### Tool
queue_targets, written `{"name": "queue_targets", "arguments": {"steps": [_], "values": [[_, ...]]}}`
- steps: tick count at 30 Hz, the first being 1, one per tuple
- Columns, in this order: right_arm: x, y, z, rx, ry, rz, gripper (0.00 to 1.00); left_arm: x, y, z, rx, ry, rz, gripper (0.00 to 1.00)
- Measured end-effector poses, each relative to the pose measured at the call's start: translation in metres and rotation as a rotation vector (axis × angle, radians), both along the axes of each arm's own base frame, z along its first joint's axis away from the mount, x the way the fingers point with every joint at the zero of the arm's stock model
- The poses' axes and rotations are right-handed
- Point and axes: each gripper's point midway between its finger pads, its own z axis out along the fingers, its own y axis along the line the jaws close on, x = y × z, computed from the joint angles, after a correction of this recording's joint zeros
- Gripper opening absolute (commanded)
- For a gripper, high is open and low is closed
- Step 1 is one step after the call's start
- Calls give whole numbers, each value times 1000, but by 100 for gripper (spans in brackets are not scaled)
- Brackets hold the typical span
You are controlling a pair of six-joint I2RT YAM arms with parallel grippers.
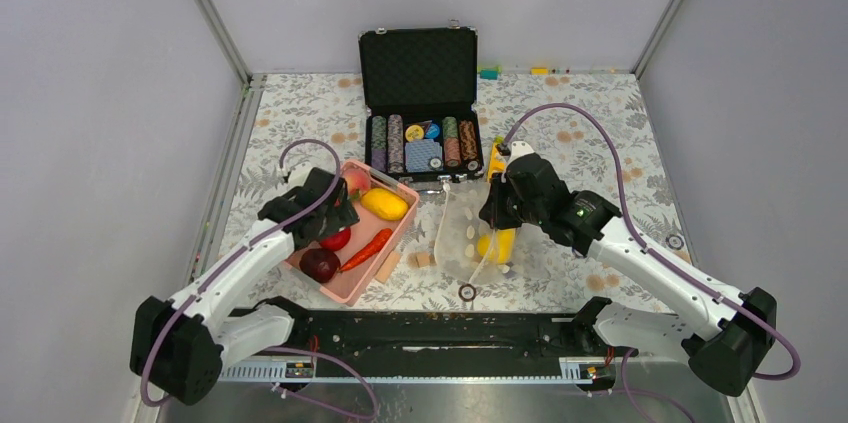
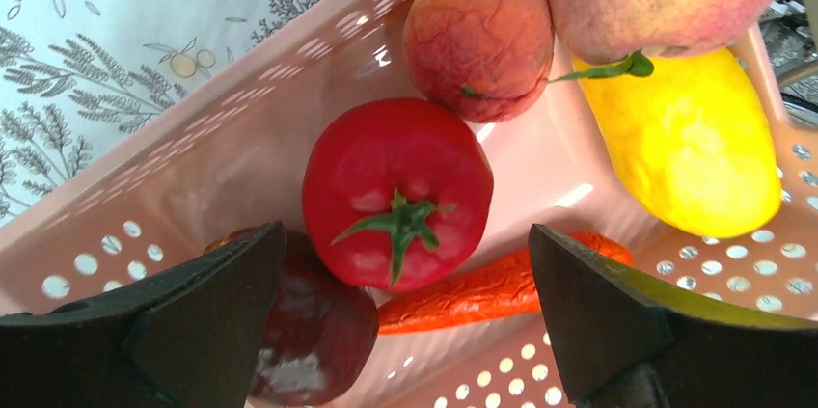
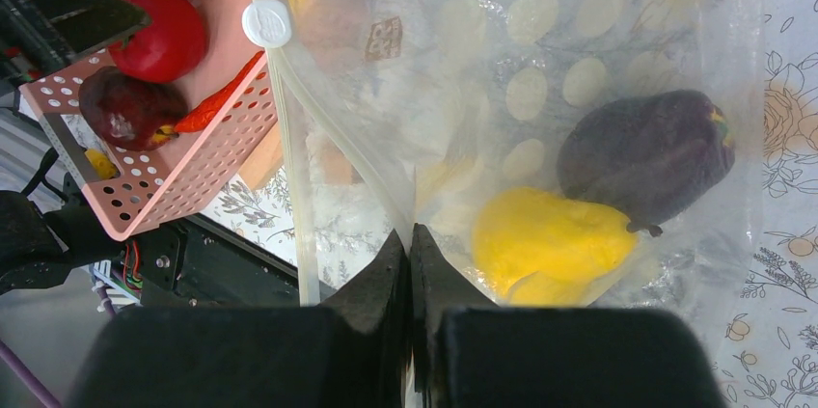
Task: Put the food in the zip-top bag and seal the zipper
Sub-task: Pick up the fake vegetable from the bin.
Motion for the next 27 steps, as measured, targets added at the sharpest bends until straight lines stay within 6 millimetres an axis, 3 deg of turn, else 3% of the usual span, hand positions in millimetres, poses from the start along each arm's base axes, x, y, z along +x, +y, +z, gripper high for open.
{"name": "queue_targets", "arguments": {"steps": [8,14,22,27], "values": [[0,0,0,-1,-1,-1,0,9,-1,-24,51,75,-16,93],[0,0,0,-1,1,0,0,15,-2,-25,52,61,-25,85],[0,0,-2,-4,4,0,0,21,-1,-34,64,80,-24,82],[0,0,-2,-5,5,0,0,23,-3,-36,64,81,-32,70]]}}
